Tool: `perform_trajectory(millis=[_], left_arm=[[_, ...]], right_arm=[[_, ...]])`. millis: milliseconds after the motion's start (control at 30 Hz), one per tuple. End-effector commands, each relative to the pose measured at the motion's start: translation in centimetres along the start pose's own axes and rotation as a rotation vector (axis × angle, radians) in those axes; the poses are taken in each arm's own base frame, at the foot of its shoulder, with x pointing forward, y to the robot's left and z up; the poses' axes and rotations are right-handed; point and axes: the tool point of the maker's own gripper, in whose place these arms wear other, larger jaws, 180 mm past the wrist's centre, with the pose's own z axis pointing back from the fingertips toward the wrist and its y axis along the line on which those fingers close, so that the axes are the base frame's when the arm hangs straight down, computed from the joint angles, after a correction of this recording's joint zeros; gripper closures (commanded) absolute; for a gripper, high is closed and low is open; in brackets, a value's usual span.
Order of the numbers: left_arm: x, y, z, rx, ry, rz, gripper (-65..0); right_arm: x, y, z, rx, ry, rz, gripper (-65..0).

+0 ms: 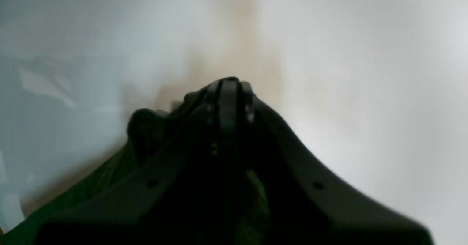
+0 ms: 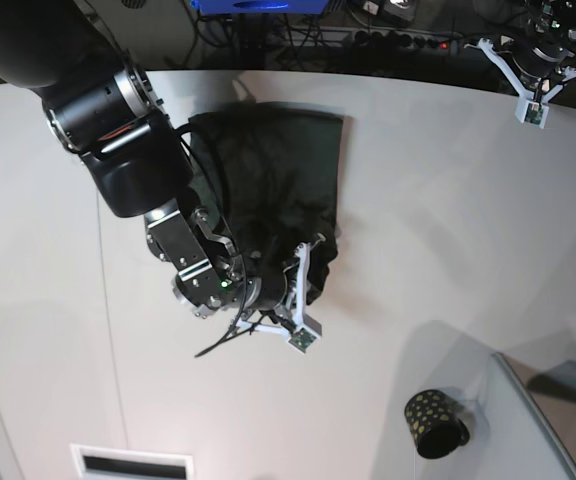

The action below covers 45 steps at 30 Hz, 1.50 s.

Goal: Layout the t-shirt on the table in an organized manner, then fold the t-shirt properly
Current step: 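Grasp the bundle edge with the right gripper and tuck it under, then smooth the folded shirt top with both grippers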

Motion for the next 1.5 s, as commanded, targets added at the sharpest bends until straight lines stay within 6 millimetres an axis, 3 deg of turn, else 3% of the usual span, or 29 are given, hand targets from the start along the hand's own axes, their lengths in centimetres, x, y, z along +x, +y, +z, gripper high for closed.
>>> perform_trajectory(millis=[0,200,300,400,500,567,633,667,733,833,933,1033,1167,1300,1400,1467], left_arm=[[0.6,0.6,0.4,0.014,-0.024,-0.010,0.0],[1.4,0.4,0.2,0.014,-0.042,-0.003,0.0],[1.8,0.5,0.1,0.018,-0.051,-0.003,0.0],[2.8,0.7,0.1,0.022,-0.074,-0.002,0.0],[3.9,0.6,0.4,0.028,-0.104,-0.008,0.0],[5.4,-1.4,0.6,-0.005,-0.146,-0.022,0.0],[7.1,-3.6,0.8,-0.045,-0.189,-0.046,0.0],[7.8,-5.3,0.9,-0.078,-0.208,-0.057,0.0],[9.1,-8.3,1.0,-0.142,-0.242,-0.073,0.0],[11.1,-13.2,1.0,-0.251,-0.290,-0.095,0.0],[13.7,-17.1,1.3,-0.340,-0.360,-0.114,0.0],[16.1,-19.9,1.9,-0.399,-0.417,-0.143,0.0],[18.1,-22.6,1.7,-0.466,-0.448,-0.185,0.0],[17.4,-24.4,-0.2,-0.496,-0.391,-0.177,0.0],[15.4,-23.5,-1.8,-0.453,-0.322,-0.172,0.0],[13.6,-22.8,-2.5,-0.441,-0.277,-0.189,0.0]], right_arm=[[2.9,-0.6,0.2,-0.012,-0.070,0.011,-1.8],[2.5,-0.6,0.2,-0.012,-0.046,0.017,-22.5],[3.4,-1.0,1.0,-0.031,-0.031,0.045,-24.2],[3.4,-2.0,3.9,-0.089,-0.035,0.105,-24.2],[2.9,-1.6,7.7,-0.144,-0.063,0.170,-24.0],[1.6,-2.1,11.0,-0.205,-0.069,0.167,-18.5],[-0.3,-2.6,13.6,-0.265,-0.061,0.095,-2.9],[-1.7,-2.8,14.9,-0.294,-0.040,0.058,0.0],[-4.3,-2.4,16.7,-0.325,-0.002,0.001,-2.7],[-8.4,-1.4,18.1,-0.339,0.062,-0.064,0.0],[-10.6,-0.7,18.3,-0.328,0.107,-0.091,0.0],[-12.1,0.4,18.4,-0.309,0.136,-0.103,0.0],[-11.6,1.7,18.7,-0.293,0.120,-0.094,0.0],[-10.0,4.4,17.8,-0.153,0.033,-0.130,0.0],[-10.2,5.7,16.9,-0.078,0.005,-0.202,0.0],[-11.4,6.1,15.9,-0.039,0.020,-0.261,0.0]])
